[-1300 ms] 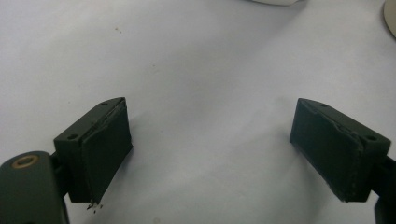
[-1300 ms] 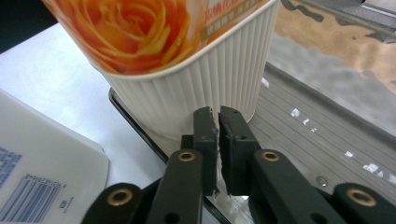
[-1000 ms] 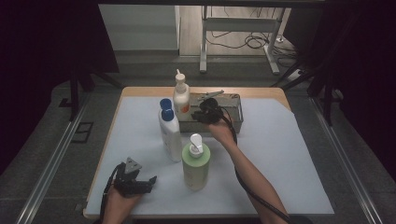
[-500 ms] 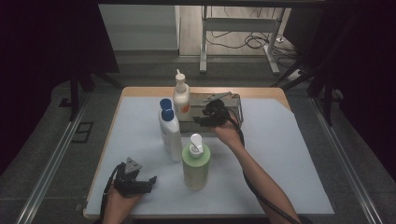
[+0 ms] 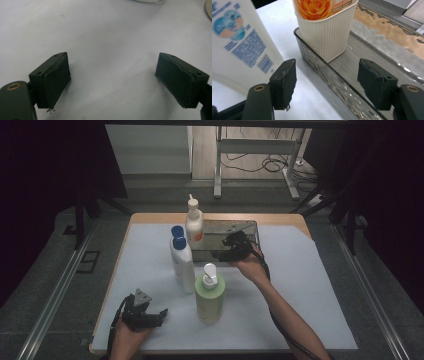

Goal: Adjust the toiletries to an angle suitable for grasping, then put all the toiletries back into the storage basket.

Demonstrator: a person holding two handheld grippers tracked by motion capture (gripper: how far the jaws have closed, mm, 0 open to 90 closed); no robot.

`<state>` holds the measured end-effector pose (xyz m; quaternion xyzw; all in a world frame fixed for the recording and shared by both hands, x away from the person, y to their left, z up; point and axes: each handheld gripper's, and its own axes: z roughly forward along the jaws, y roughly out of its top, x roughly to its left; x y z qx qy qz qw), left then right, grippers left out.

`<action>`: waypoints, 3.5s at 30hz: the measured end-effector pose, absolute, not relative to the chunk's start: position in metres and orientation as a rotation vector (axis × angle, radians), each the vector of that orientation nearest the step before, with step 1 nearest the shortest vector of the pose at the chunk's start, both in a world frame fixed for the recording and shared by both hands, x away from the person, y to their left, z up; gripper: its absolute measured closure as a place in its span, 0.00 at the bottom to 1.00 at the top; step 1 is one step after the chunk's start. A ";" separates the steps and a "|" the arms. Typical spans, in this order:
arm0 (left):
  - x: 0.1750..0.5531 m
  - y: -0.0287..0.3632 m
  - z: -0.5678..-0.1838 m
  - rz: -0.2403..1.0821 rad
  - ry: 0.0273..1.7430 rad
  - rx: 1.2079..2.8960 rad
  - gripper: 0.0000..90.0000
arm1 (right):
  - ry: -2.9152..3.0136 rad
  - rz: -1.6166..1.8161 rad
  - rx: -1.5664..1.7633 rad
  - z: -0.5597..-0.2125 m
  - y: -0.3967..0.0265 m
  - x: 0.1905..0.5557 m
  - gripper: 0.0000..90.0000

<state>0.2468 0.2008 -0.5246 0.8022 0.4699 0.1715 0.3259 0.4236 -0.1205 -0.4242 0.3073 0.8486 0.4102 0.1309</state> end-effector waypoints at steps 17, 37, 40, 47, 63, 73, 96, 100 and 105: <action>0.247 0.201 -0.525 0.451 1.232 2.103 0.13 | 2.499 1.196 0.813 -0.428 -0.144 0.392 0.26; 0.247 0.201 -0.525 0.451 1.232 2.103 0.13 | 2.505 1.221 0.796 -0.433 -0.176 0.356 0.17; 0.247 0.201 -0.525 0.451 1.232 2.103 0.13 | 2.500 1.217 0.784 -0.433 -0.179 0.349 0.17; 0.247 0.201 -0.525 0.452 1.231 2.102 0.13 | 2.512 1.216 0.753 -0.435 -0.184 0.334 0.15; 0.247 0.201 -0.525 0.452 1.231 2.104 0.13 | 2.605 1.190 0.682 -0.450 -0.186 0.308 0.12; 0.247 0.201 -0.525 0.453 1.231 2.105 0.13 | 2.651 1.195 0.630 -0.457 -0.184 0.293 0.03; 0.247 0.201 -0.524 0.452 1.231 2.105 0.13 | 2.673 1.336 0.599 -0.450 -0.149 0.279 0.00; 0.247 0.201 -0.524 0.452 1.231 2.105 0.13 | 2.663 1.339 0.572 -0.447 -0.140 0.279 0.00; 0.247 0.201 -0.525 0.452 1.231 2.104 0.13 | 2.642 1.351 0.551 -0.444 -0.135 0.280 0.00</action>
